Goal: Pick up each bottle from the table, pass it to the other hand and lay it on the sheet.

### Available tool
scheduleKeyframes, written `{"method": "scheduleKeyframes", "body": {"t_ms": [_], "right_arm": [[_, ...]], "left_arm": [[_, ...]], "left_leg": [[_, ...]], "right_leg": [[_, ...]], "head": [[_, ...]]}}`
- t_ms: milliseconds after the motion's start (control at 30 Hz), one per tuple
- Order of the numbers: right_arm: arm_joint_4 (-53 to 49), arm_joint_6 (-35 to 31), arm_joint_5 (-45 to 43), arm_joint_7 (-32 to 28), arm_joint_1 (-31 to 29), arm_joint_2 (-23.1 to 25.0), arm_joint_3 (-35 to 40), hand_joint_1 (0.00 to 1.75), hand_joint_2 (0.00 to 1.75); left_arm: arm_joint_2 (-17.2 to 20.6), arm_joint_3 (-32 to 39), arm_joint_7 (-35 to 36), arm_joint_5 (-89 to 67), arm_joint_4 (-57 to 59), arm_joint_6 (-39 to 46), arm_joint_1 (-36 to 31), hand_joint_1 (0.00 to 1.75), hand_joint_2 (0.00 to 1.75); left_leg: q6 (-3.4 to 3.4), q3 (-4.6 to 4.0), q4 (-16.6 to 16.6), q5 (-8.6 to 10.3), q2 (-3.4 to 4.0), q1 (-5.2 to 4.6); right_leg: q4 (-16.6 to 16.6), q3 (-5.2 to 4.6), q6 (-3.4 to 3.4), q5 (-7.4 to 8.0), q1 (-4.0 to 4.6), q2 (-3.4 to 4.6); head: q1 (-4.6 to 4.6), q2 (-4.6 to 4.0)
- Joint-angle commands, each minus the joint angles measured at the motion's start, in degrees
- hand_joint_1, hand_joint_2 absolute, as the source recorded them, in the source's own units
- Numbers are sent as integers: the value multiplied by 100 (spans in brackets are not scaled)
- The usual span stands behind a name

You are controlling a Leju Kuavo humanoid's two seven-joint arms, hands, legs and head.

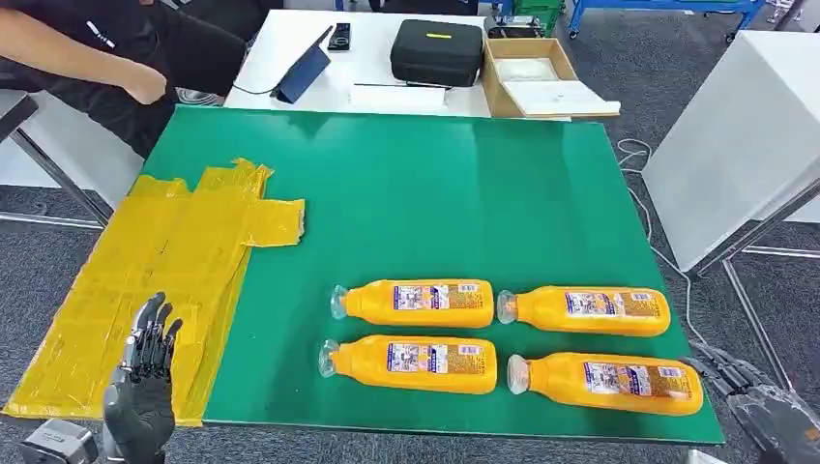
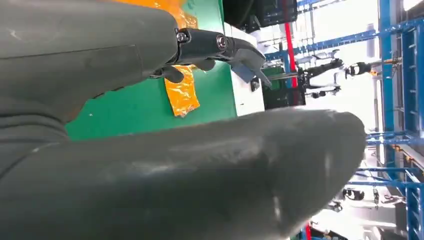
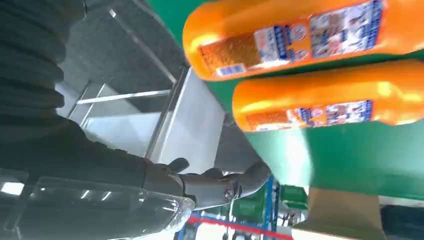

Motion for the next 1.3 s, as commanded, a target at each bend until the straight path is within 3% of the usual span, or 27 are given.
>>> {"method": "scheduleKeyframes", "body": {"t_ms": [33, 167, 400, 633, 867, 1300], "right_arm": [[480, 209, 374, 13, -707, 798, 90, 0, 175], [821, 382, 549, -37, -1099, 1070, 318, 0, 175], [848, 391, 550, -30, -1131, 1116, 322, 0, 175], [1717, 619, 1003, -30, -1892, 1889, 679, 0, 175], [1865, 592, 1334, 126, -1799, 1967, 777, 0, 175], [2478, 667, 1880, 312, -2353, 2130, 841, 0, 175]], "left_arm": [[-239, 323, -29, 0, -192, -147, 201, 0, 0], [-284, 490, -52, 72, -289, -242, 264, 0, 0], [-295, 505, -46, 72, -292, -242, 266, 0, 0], [-512, 666, -92, 23, -675, -541, 418, 0, 0], [-521, 675, -88, -1, -728, -702, 405, 0, 0], [-760, 964, -71, 34, -913, -936, 494, 0, 0]], "left_leg": [[-19, 13, -5, -4, -2, 12], [-20, 16, -6, -2, 2, 19], [-33, 22, -6, -3, -11, 21], [-36, 33, -15, -6, 5, 25], [-26, 22, -8, -1, -6, 19], [-24, 20, -6, -2, 3, 16]], "right_leg": [[-12, 16, -10, 1, 9, 11], [-18, 19, -11, 6, 15, 16], [-14, -25, -20, 2, 13, 18], [-24, 39, -20, 4, 22, 33], [-14, 28, -15, 3, 18, 16], [-10, 28, -14, 4, 15, 25]], "head": [[-2, 0], [0, 0], [0, 0], [0, 0], [0, 0], [-2, 0]]}}
